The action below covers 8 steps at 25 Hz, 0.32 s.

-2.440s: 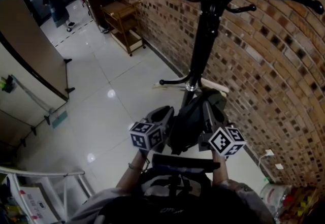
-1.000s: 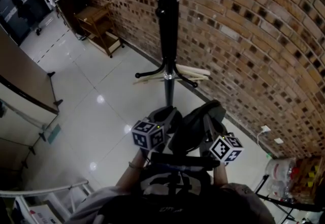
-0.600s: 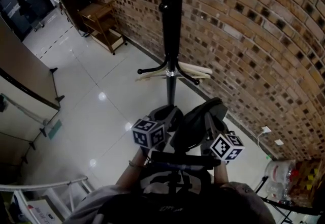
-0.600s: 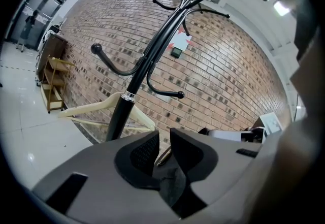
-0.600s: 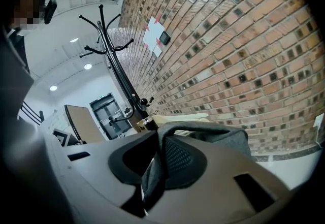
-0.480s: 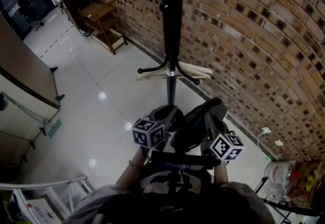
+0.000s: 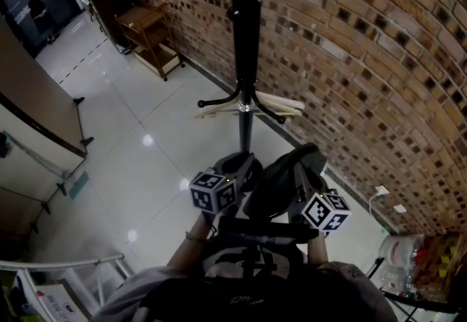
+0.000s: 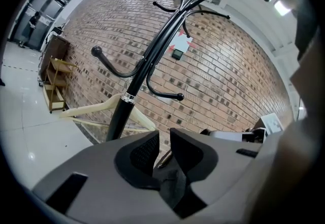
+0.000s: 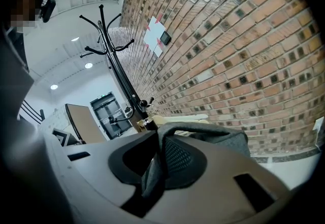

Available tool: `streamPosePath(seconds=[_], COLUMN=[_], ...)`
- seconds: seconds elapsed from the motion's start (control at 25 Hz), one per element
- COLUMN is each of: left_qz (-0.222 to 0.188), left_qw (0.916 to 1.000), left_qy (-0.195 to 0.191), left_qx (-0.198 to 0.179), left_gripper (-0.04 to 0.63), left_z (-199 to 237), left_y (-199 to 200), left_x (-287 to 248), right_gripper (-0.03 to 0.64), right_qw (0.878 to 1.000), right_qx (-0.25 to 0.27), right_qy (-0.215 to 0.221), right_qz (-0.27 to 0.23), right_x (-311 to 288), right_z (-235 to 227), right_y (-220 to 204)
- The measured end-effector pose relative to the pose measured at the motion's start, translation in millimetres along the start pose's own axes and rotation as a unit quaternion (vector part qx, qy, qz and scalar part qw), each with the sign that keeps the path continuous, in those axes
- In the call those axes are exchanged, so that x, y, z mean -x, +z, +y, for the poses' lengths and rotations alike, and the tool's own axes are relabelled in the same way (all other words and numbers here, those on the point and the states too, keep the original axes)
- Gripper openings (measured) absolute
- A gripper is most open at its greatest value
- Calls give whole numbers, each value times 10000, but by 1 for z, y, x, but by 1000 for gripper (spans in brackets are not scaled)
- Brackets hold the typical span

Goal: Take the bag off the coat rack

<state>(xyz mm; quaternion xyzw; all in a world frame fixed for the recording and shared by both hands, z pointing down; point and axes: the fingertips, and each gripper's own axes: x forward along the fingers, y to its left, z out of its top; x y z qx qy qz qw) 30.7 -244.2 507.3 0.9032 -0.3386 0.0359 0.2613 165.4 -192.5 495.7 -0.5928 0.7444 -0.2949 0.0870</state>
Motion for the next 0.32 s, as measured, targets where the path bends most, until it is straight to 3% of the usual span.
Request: streamPosePath(seconds=[0.32], left_qz=[5], left_qw=[10000], left_qy=[-33], left_qx=[7], left_gripper=[77], left_z=[-6], left_y=[-2], left_x=[-3], right_gripper=[41], right_qw=[9999], right_qx=[67], right_qy=[50], right_qz=[74], right_x=[0], right_z=[0], right_y=[1])
